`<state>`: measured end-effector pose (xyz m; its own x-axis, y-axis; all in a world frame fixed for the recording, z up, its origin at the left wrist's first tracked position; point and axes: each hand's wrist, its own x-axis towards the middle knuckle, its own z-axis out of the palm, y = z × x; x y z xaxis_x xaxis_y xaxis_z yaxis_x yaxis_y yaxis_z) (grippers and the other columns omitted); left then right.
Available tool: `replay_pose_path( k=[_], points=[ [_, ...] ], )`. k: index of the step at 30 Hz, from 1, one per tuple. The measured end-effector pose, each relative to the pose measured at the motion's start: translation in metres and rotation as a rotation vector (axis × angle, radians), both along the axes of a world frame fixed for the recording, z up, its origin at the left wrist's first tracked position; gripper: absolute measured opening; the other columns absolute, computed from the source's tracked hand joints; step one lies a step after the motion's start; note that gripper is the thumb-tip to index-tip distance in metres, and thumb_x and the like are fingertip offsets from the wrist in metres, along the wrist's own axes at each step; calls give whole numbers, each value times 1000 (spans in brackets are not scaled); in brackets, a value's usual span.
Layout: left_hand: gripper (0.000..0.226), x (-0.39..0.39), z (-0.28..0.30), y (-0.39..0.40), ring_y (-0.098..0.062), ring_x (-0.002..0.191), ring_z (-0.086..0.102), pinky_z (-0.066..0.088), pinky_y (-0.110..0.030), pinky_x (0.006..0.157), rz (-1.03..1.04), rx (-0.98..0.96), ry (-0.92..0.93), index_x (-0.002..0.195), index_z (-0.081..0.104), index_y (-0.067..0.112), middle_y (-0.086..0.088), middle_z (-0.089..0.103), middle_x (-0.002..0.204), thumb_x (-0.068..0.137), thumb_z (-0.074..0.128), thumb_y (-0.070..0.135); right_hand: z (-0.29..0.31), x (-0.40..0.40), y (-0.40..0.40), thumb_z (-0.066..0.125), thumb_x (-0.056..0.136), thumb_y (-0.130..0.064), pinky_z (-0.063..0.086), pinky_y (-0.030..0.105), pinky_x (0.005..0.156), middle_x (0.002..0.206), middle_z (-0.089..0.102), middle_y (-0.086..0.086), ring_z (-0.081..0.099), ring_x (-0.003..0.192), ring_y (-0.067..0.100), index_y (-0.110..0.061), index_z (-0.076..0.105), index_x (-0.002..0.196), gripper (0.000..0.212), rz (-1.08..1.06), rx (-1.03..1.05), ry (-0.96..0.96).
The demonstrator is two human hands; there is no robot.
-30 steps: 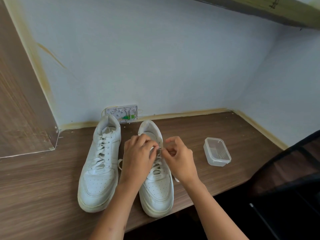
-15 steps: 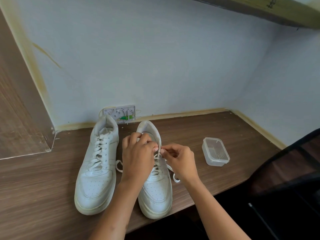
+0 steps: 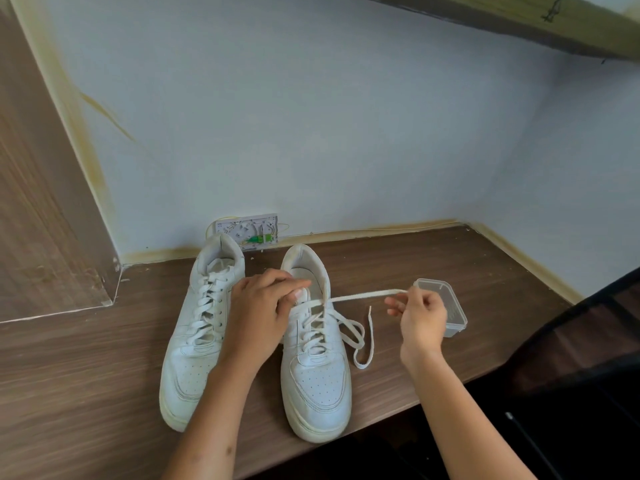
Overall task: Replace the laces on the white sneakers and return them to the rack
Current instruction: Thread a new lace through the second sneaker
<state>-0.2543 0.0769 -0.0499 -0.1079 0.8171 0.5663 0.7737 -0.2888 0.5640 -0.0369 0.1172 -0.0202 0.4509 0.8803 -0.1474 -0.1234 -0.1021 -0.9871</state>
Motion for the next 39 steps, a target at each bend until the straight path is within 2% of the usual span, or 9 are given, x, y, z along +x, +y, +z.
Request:
replay_pose_path(
  k=[2,5,10,16,20,23,28,32,39],
  points=[
    [32,-4,0,0,-6,89,60,50,-44,86,-55,-25,-42,111,72,34,18,62,104,90,65,10,-3,-3,-2,50,100,-13,56,30,73,91,67,4,66,64,12,-12,52,105,5,4,26,-37],
    [27,-6,2,-1,-6,90,62,53,-37,82,-113,-30,-84,112,72,31,18,63,106,92,63,16,-6,-7,-5,61,95,-24,50,15,72,111,56,-6,63,85,4,-21,55,117,23,234,186,-536],
    [27,-5,3,-2,-7,93,61,51,-31,84,-115,-40,-61,112,72,30,18,61,106,92,64,14,-13,-30,-13,69,89,-19,42,8,73,92,58,-15,56,84,0,-19,72,95,7,693,402,-890],
    [25,-8,4,-2,-4,94,58,46,-22,84,-101,-67,-26,111,70,30,17,59,109,92,63,15,-12,-12,2,56,94,-2,45,11,63,83,65,-8,60,76,6,-19,66,81,24,299,282,-773],
    [26,-7,6,-3,8,92,55,38,-3,75,-108,-90,-49,111,71,30,19,57,108,92,63,13,-13,2,3,51,99,-5,42,9,67,98,66,-3,62,85,5,-17,66,103,20,106,209,-716],
    [27,-6,6,-4,15,95,52,36,1,76,-119,-95,-74,111,71,28,20,56,107,92,63,11,-8,-6,1,56,96,-5,44,10,76,114,58,-10,56,85,-9,-19,67,116,26,282,308,-854],
    [26,-7,5,-4,9,97,53,37,-3,76,-117,-113,-75,113,69,32,22,55,109,94,61,17,-12,-28,-6,70,89,-18,47,11,72,92,64,-17,60,80,-4,-20,72,104,16,759,372,-891],
    [24,-9,5,-4,8,97,52,37,-1,78,-115,-111,-73,112,70,31,22,55,108,94,61,18,-15,-27,-2,67,90,-11,45,14,65,79,64,-13,59,71,2,-16,73,84,10,513,499,-938],
    [24,-11,7,-3,19,98,47,34,1,78,-119,-145,-95,113,69,32,24,52,111,94,60,21,-22,11,16,57,96,-6,40,9,64,89,64,-2,62,82,13,-13,69,89,15,143,238,-871]
  ],
)
